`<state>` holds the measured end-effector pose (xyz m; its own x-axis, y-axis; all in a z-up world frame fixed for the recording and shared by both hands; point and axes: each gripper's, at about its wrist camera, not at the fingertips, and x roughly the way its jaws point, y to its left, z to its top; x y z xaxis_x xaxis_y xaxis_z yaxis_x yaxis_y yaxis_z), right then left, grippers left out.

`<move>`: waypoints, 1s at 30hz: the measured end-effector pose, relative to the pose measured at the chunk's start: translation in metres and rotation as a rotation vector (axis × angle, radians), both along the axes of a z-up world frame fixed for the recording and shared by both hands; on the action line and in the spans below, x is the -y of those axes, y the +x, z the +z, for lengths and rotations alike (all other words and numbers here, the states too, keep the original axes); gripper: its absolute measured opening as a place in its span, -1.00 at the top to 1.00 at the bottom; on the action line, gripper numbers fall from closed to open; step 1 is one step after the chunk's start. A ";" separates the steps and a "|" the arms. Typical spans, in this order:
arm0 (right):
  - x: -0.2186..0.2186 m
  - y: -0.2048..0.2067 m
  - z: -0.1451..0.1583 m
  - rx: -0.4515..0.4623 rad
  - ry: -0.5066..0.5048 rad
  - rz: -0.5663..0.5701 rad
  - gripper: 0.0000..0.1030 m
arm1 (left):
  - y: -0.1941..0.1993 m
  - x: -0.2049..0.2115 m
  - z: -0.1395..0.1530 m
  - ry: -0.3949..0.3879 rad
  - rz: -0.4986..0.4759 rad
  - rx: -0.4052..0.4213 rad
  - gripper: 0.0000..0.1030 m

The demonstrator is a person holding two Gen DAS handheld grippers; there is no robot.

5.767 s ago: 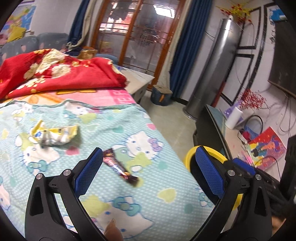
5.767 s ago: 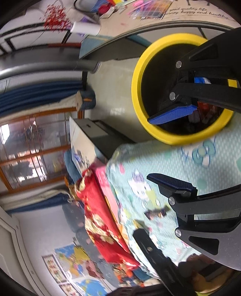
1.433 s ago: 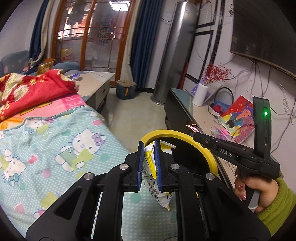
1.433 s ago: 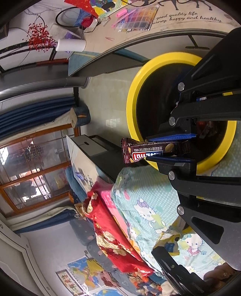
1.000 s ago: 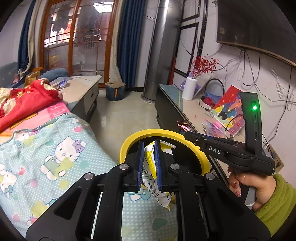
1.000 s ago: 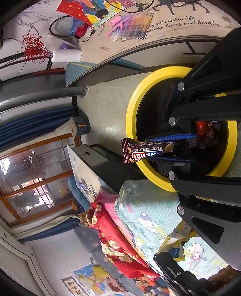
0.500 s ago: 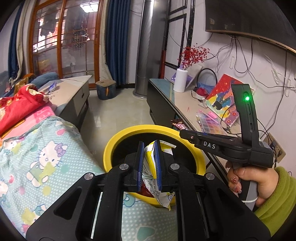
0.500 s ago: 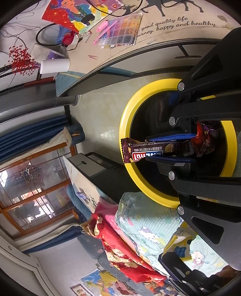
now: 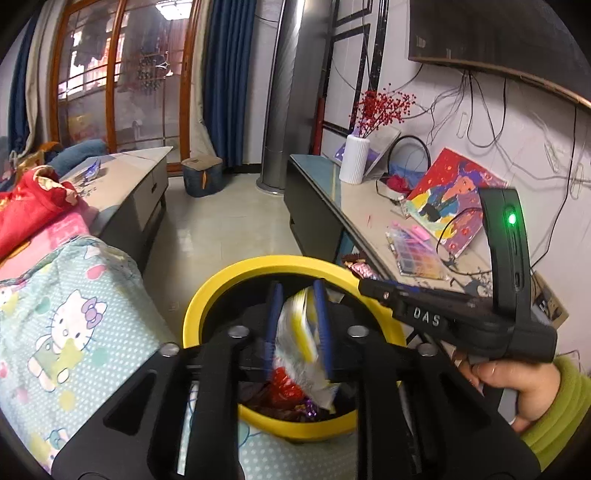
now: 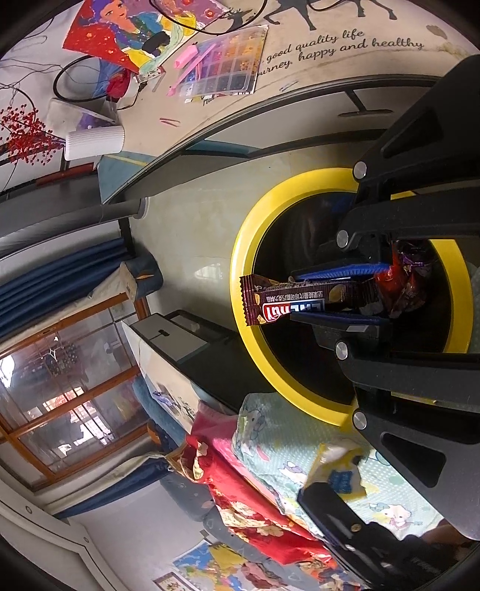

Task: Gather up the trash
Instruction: 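Open both tools to drop the wrapper and chocolate bar into the bin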

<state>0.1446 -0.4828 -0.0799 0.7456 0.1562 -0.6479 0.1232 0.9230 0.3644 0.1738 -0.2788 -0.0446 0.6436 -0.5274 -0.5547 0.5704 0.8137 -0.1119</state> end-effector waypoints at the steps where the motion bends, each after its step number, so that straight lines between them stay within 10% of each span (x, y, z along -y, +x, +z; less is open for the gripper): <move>1: 0.001 0.000 0.000 -0.001 0.000 -0.003 0.59 | 0.001 0.000 0.001 -0.001 0.005 0.005 0.42; 14: 0.000 -0.016 0.007 0.009 -0.043 -0.015 -0.08 | 0.002 -0.024 0.007 -0.029 0.089 -0.025 -0.74; 30: -0.034 -0.048 0.036 0.071 -0.122 0.022 -0.71 | -0.018 -0.073 0.019 -0.037 0.189 -0.033 -0.78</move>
<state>0.0964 -0.4487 -0.0441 0.7877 0.0964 -0.6085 0.0806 0.9631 0.2568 0.1556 -0.2059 -0.0256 0.7149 -0.4194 -0.5595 0.4038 0.9009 -0.1593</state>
